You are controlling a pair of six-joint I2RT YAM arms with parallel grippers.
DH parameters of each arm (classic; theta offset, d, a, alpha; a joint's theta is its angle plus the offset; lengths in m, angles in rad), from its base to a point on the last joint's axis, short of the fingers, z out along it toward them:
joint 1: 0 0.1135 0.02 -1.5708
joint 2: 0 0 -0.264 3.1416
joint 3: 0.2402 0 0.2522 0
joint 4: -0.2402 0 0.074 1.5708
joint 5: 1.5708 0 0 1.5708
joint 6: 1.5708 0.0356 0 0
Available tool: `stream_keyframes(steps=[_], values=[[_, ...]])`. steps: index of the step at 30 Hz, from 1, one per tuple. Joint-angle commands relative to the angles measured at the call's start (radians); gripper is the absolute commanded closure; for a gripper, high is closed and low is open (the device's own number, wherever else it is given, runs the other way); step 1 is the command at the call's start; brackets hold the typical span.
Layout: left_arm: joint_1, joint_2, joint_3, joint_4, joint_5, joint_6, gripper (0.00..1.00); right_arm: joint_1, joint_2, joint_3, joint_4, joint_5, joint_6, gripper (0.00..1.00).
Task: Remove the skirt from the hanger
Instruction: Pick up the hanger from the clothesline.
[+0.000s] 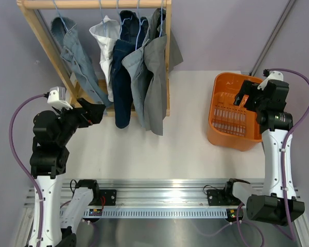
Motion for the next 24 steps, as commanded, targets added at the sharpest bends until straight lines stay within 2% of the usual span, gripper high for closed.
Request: stream_keyframes(steps=[1, 4, 5, 6, 10, 14, 16, 18, 24], values=[[0.003, 0.017, 0.091, 0.044, 0.071, -0.062, 0.01, 0.003, -0.041, 0.037, 0.028, -0.068, -0.029, 0.01], [-0.007, 0.084, 0.170, 0.039, 0.104, -0.103, 0.01, 0.004, -0.066, 0.033, 0.028, -0.250, -0.135, 0.01], [-0.023, 0.104, 0.194, 0.029, 0.103, -0.109, 0.01, 0.003, -0.072, 0.031, 0.026, -0.370, -0.193, 0.01], [-0.047, 0.142, 0.220, 0.023, 0.071, -0.113, 0.01, 0.004, -0.079, 0.017, 0.026, -0.419, -0.220, 0.01], [-0.249, 0.253, 0.402, -0.030, -0.075, -0.093, 0.01, 0.004, -0.101, 0.011, -0.010, -0.670, -0.364, 0.01], [-0.388, 0.392, 0.577, -0.051, -0.191, -0.079, 0.01, 0.004, -0.080, 0.052, -0.105, -0.798, -0.460, 0.01], [-0.423, 0.483, 0.651, -0.056, -0.222, -0.077, 0.01, 0.004, -0.073, 0.056, -0.123, -0.815, -0.424, 0.01], [-0.425, 0.534, 0.736, -0.042, -0.241, -0.080, 0.01, 0.004, -0.076, 0.042, -0.121, -0.844, -0.424, 0.00], [-0.425, 0.742, 0.898, 0.059, -0.251, -0.091, 0.12, 0.004, -0.109, -0.026, -0.051, -0.867, -0.375, 0.01]])
